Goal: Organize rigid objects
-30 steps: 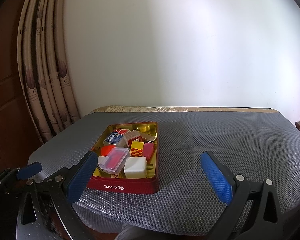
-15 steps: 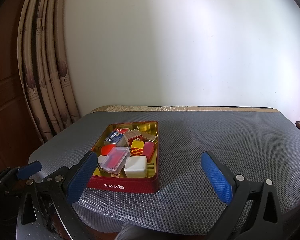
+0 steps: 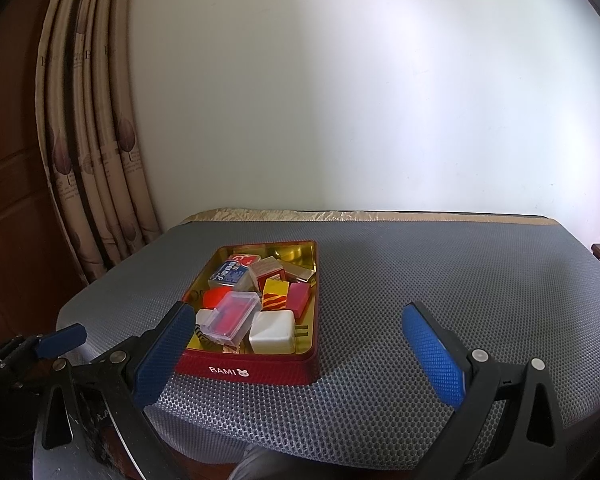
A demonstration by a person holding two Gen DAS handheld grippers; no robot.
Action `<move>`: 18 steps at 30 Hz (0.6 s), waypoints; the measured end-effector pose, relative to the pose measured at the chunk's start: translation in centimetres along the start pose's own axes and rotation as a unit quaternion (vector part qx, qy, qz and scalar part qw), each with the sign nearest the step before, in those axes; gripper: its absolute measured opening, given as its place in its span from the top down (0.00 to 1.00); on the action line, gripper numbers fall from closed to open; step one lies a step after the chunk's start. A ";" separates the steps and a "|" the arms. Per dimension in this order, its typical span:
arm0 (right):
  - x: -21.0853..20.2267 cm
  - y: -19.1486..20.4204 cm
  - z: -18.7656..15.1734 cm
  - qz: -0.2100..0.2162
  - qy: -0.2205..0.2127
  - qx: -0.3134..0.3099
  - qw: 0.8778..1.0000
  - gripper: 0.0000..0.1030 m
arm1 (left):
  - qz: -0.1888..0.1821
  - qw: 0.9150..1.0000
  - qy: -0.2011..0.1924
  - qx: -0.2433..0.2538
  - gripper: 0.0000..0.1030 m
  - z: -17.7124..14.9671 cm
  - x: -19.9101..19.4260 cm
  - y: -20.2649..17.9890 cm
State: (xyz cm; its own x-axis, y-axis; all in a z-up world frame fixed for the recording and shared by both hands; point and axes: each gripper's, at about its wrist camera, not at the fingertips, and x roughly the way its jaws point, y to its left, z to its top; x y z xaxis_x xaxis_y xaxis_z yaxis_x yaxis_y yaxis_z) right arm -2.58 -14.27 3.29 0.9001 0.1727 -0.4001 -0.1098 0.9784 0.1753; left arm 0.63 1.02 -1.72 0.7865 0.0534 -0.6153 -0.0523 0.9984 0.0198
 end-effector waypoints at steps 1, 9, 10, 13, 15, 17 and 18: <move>0.0 0.0 0.0 0.000 0.000 0.000 1.000 0.00 | 0.000 1.000 0.000 0.001 0.30 0.0 0.0 -0.1; -0.1 0.1 0.0 0.000 0.001 -0.001 1.000 0.00 | -0.003 1.000 0.017 0.016 0.17 -0.3 0.5 -0.6; -0.1 0.1 0.0 -0.001 0.000 -0.001 1.000 0.00 | -0.006 1.000 0.020 0.013 0.17 -0.3 0.6 -0.5; -0.1 0.1 0.0 0.000 -0.001 -0.002 1.000 0.00 | -0.007 1.000 0.017 0.006 0.15 -0.5 0.5 -0.4; -0.1 0.1 0.0 0.000 -0.001 -0.003 1.000 0.00 | -0.009 1.000 -0.003 0.004 0.14 -0.6 0.0 -0.2; -0.1 0.1 -0.1 0.001 -0.001 -0.003 1.000 0.00 | -0.009 1.000 -0.026 0.008 0.14 -0.5 -0.7 -0.3; -0.1 0.2 -0.1 0.000 -0.001 -0.003 1.000 0.00 | -0.009 0.999 -0.034 0.011 0.14 -0.5 -1.0 -0.3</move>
State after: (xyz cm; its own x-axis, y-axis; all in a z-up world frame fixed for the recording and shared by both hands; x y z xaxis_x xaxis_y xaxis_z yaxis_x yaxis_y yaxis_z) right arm -2.72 -14.13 3.29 0.9009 0.1732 -0.3980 -0.1131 0.9789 0.1700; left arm -0.41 0.63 -1.50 0.8268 0.0355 -0.5614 -0.0248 0.9993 0.0266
